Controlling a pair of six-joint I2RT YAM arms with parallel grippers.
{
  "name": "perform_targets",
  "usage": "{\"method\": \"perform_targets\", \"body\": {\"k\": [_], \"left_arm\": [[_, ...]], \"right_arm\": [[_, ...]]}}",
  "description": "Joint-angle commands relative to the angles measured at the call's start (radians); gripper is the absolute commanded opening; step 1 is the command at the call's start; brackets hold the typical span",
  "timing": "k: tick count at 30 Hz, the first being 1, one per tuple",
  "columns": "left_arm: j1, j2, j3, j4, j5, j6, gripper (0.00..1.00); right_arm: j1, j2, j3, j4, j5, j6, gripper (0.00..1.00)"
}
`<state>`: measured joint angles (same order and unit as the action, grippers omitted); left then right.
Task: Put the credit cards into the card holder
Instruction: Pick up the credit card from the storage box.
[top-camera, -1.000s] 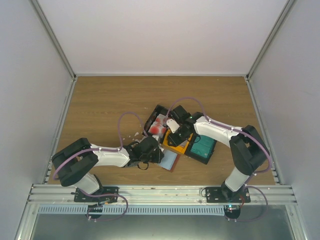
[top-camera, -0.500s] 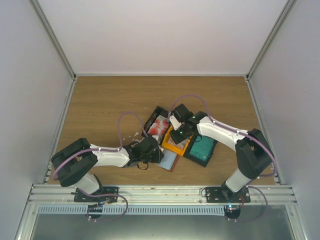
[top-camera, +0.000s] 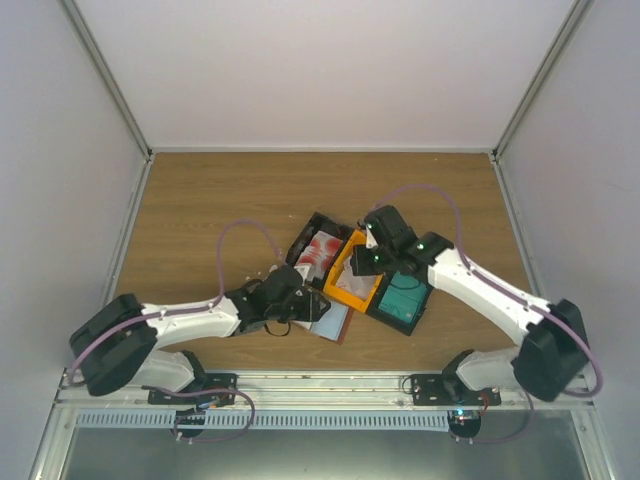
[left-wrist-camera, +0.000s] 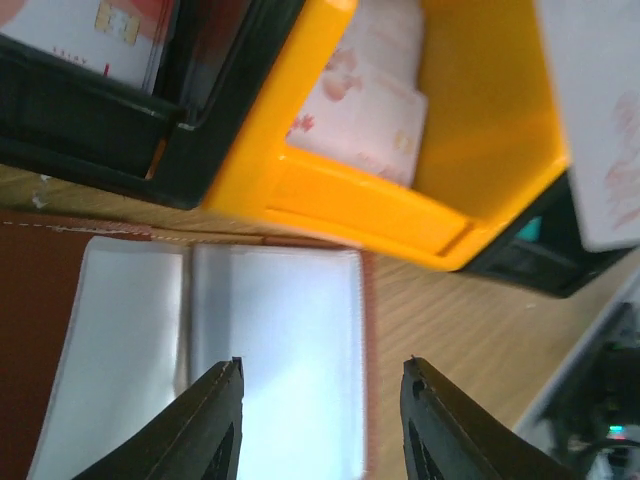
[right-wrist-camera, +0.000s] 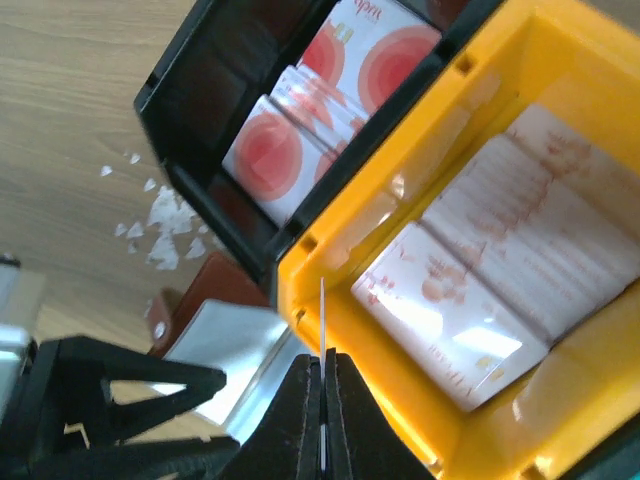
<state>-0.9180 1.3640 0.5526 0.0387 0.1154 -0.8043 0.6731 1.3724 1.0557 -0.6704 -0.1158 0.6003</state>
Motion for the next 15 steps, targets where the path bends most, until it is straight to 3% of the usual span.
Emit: {"method": "perform_targets", "body": {"k": [1, 8, 15], "left_arm": [[0.043, -0.096, -0.053, 0.103, 0.083, -0.030, 0.48], [0.137, -0.149, -0.179, 0.302, 0.296, -0.111, 0.56], [0.188, -0.196, -0.277, 0.522, 0.469, -0.228, 0.64]], "right_arm": [[0.006, -0.121, -0.140, 0.145, -0.094, 0.178, 0.01], [0.008, -0.224, -0.362, 0.481, -0.259, 0.349, 0.01], [0.009, -0.225, -0.467, 0.732, -0.399, 0.430, 0.01]]}}
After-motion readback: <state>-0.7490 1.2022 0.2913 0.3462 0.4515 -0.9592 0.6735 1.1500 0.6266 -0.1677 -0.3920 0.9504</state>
